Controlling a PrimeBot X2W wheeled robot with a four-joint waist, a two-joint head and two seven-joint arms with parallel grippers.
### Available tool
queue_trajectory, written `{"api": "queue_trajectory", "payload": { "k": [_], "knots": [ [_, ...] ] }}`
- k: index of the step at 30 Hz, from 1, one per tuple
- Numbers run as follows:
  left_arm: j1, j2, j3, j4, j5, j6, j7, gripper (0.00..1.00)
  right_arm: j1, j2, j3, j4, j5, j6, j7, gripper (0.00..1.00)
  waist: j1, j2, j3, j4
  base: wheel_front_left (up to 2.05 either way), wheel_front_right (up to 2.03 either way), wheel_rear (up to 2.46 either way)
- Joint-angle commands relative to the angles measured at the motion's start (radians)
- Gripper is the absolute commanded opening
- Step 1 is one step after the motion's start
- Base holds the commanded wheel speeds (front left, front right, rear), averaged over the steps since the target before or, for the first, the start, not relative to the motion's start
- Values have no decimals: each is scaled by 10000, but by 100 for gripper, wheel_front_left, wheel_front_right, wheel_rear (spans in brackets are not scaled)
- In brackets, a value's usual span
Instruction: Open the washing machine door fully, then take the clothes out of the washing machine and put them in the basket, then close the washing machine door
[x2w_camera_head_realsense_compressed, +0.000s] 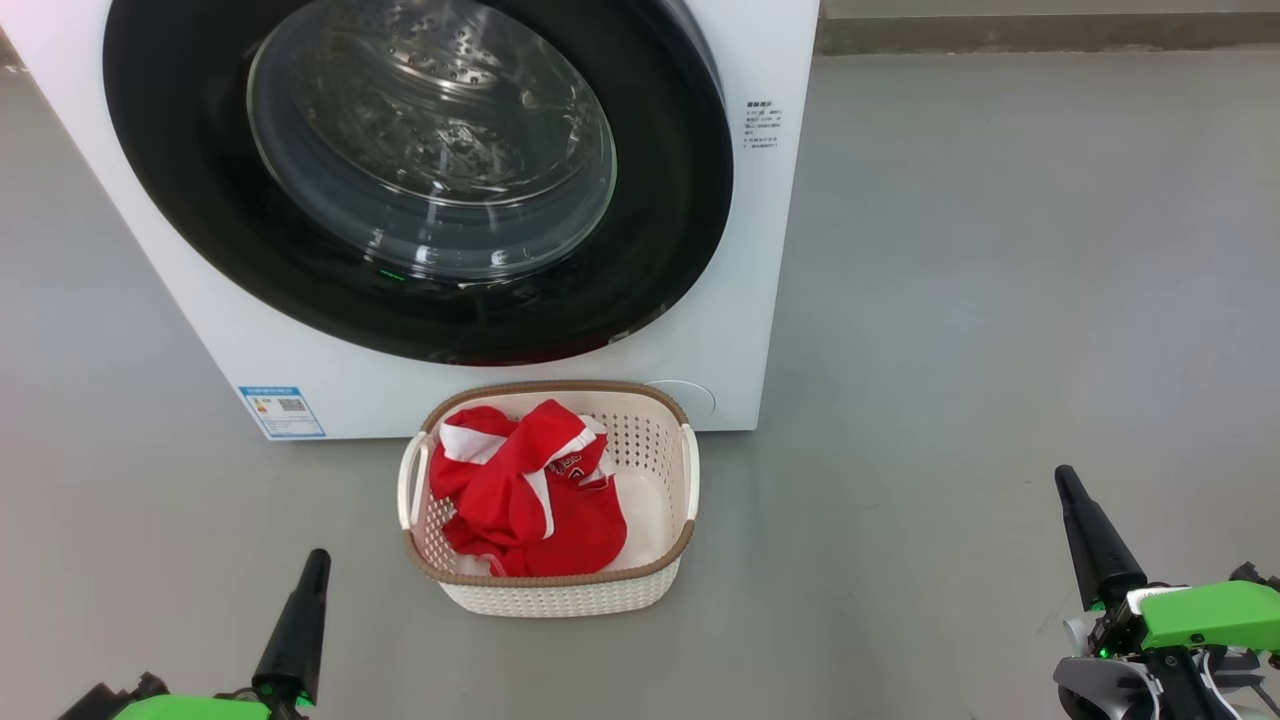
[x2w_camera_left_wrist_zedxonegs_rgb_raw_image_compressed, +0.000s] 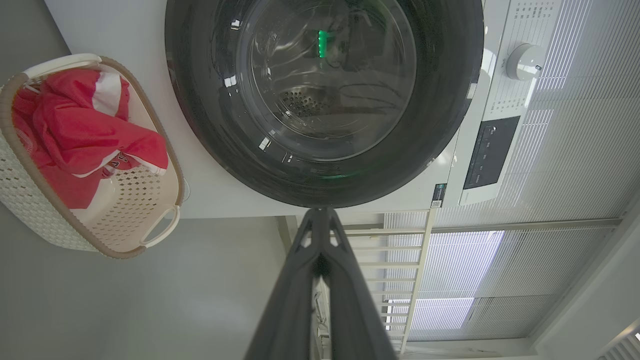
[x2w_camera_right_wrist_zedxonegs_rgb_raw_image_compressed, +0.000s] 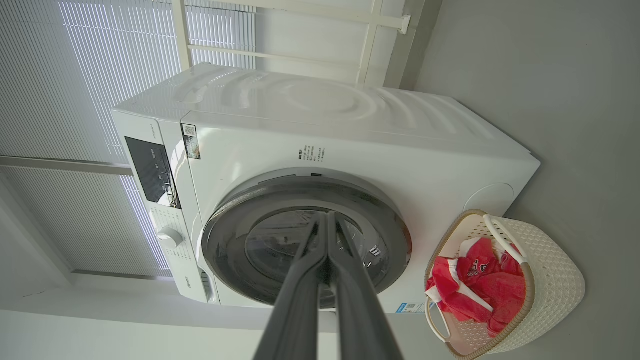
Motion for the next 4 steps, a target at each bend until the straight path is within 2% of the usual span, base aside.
{"api": "queue_trajectory", "payload": {
  "k": [1,4],
  "knots": [
    [-419,99,366,-204,-60,6,81,0,-431,-160,268,-276,26,6,61,0,0,0,0,0,0,0,0],
    [-419,99,366,-204,-59,6,81,0,-431,-160,268,-276,26,6,61,0,0,0,0,0,0,0,0]
  ]
}}
